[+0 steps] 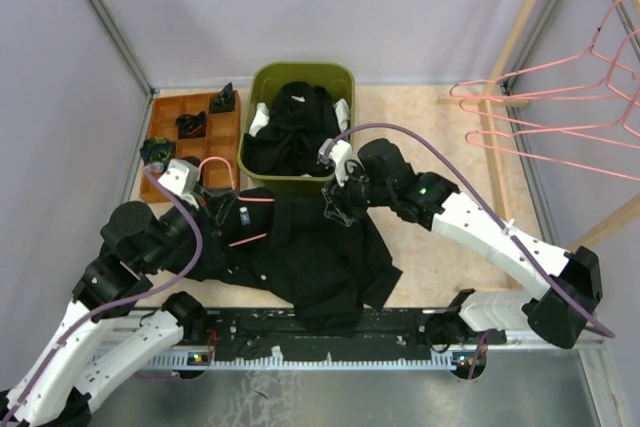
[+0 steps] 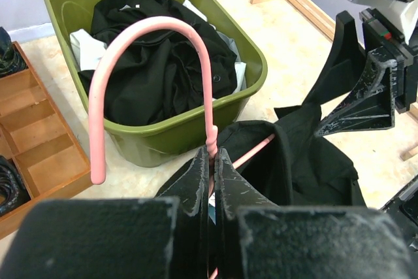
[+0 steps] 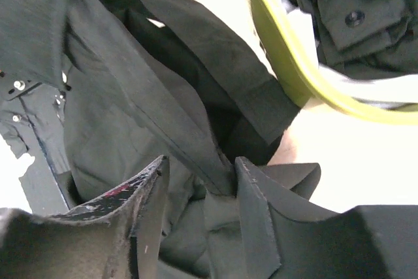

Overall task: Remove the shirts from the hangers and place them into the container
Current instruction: Remove the shirt from the hanger.

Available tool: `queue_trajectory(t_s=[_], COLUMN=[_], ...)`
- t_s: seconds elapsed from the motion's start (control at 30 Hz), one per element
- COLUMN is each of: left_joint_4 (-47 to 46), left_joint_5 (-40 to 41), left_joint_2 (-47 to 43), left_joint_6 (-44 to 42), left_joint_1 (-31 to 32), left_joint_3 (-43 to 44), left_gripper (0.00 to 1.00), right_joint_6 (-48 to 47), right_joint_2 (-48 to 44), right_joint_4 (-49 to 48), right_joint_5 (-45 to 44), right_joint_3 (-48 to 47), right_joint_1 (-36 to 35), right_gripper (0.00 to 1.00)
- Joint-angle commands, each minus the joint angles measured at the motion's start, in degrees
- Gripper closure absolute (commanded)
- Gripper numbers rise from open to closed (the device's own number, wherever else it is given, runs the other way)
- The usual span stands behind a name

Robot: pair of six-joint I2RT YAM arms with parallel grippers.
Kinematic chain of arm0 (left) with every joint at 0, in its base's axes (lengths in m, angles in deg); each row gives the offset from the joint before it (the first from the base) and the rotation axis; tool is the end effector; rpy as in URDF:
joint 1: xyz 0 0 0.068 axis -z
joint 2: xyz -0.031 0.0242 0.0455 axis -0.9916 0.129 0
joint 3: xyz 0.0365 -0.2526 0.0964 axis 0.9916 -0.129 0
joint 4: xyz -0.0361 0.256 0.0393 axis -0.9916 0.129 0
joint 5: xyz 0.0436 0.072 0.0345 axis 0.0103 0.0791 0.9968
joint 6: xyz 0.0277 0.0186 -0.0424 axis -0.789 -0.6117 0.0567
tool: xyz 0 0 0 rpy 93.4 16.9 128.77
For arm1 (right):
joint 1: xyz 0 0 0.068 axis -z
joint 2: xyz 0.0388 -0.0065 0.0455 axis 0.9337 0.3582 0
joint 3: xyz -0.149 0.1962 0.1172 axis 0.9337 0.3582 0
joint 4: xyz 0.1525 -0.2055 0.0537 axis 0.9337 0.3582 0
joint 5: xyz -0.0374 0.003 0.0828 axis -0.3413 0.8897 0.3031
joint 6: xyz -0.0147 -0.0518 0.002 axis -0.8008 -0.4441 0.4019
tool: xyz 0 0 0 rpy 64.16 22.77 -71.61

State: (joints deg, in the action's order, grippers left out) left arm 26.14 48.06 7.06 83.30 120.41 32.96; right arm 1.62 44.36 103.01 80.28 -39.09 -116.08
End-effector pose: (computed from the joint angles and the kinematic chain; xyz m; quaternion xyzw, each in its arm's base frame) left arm 0.0835 -0.0623 0.3744 0.1765 0.7146 -0.2381 0.6336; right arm 0.1777 0.2047 0.3300 -0.4352 0.7704 0.2750 0.3760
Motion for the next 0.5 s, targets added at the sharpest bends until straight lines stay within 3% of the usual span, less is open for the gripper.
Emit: queue_trajectory(t_s=[0.0,0.1,0.27,0.37,0.47], left_joint_4=[-1.7,-1.6,-0.7,-0.8,-0.6], left_joint_5=[1.3,2.3,3.5,3.4,3.5], left_joint_2=[-0.9,-1.4,-1.7,-1.9,-2.0], left_joint_6=[-0.4,-0.5,-1.3,-1.6,-1.7], left_joint_1=[-0.2,-0.2,-0.2,-0.2,-0.2], left_joint_3=[1.3,1.4,1.7,1.8,1.8], left_gripper=[1.0,1.0,1.0,1.0,1.0], right_joint_6=[0.8,1.8,2.9,4.2,6.1], right_joint_2=[-2.3,-5.4,-7.6,-8.6,-9.9], right_joint_4=[-0.7,-1.8,-1.5,-2.5,-3.4], right_joint_5=[0.0,-3.6,-6.0,-8.3,-16.9], right_joint_3=[2.3,4.7,6.5,7.2,7.3], right_joint_1=[1.0,1.7,3.8,4.0,4.0], right_gripper=[0.57,0.7,1.0,1.0,1.0])
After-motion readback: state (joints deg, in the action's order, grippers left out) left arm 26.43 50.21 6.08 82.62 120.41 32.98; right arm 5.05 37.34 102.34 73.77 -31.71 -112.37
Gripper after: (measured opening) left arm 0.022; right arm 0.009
